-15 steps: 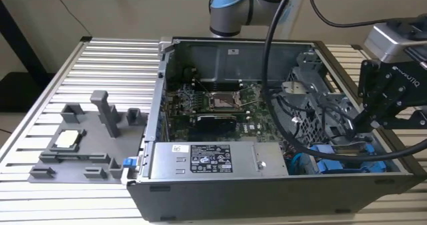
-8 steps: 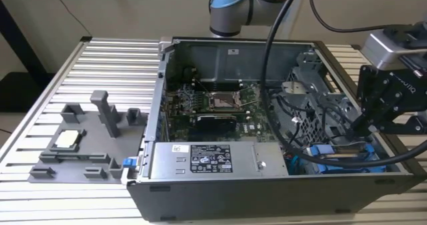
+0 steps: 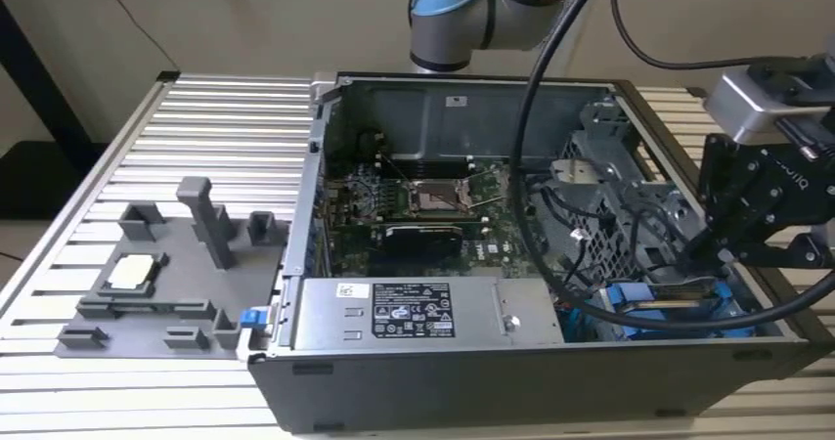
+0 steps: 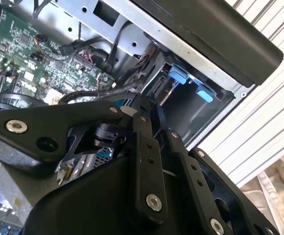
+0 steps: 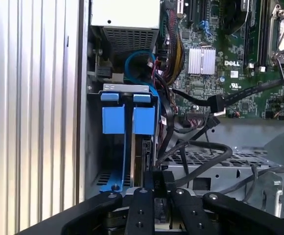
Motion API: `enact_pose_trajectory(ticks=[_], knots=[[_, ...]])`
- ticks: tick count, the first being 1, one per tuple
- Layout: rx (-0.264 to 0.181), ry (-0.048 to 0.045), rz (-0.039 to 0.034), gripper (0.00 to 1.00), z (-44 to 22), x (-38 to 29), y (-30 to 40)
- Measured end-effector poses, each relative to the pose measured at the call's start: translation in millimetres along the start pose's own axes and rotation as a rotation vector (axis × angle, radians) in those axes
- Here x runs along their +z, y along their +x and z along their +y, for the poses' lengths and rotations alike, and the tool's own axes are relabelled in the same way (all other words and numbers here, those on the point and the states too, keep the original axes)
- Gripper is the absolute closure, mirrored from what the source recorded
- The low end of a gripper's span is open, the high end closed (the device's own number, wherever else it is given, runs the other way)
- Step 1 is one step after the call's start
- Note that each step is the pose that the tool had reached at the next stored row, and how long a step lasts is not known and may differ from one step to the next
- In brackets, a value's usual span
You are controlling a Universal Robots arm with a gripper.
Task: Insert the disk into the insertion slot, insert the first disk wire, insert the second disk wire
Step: 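Insert the first disk wire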
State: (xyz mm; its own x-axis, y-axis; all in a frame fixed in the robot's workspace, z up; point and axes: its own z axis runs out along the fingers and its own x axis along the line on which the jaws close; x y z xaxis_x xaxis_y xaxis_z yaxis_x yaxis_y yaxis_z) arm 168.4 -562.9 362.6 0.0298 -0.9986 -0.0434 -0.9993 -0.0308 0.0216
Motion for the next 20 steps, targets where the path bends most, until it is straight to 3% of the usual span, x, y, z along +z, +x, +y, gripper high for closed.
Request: enact_pose_trajectory(ticks=[9, 16, 20], knots=[[0.003, -0.0329, -0.0014, 0.81, -8.5, 5.4, 1.7], [0.028, -0.0334, -0.0023, 0.81, -9.0, 11.9, 5.1], [0.032, -0.0413, -0.0029, 0.81, -10.7, 13.5, 5.8]])
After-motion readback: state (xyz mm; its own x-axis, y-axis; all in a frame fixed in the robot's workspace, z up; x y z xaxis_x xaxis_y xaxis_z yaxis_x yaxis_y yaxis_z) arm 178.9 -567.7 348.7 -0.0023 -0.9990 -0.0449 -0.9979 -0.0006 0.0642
